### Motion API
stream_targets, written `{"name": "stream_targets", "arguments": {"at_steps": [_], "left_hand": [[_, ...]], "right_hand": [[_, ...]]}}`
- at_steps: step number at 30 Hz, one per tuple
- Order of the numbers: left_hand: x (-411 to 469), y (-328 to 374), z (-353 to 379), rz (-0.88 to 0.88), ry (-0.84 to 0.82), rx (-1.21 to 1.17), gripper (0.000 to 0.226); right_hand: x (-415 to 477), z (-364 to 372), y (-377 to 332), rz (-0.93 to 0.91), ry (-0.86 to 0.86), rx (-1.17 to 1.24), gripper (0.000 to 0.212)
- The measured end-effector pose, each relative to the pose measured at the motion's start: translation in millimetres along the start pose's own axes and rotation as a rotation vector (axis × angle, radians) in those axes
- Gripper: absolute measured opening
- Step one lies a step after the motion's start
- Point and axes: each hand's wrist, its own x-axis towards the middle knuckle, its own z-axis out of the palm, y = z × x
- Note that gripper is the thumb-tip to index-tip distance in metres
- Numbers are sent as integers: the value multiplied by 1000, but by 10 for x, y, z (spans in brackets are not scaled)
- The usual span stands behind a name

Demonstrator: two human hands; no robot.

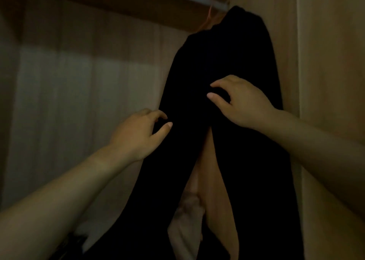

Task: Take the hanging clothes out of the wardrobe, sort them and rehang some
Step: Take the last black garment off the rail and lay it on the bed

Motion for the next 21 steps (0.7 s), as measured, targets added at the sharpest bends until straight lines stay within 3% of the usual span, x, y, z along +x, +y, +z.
{"name": "stream_targets", "arguments": {"at_steps": [8, 13, 17, 21], "left_hand": [[1338, -501, 528, 33, 65, -52, 67], [2135, -556, 717, 111, 84, -125, 68], [2584, -591, 802, 160, 111, -144, 63], [2870, -707, 923, 201, 170, -208, 68]], "right_hand": [[1416, 160, 746, 22, 94, -53, 37], [2099, -17, 1200, 45, 268, -367, 43], [2446, -177, 1461, 202, 209, -523, 55], [2715, -163, 1543, 203, 85, -590, 52]]}}
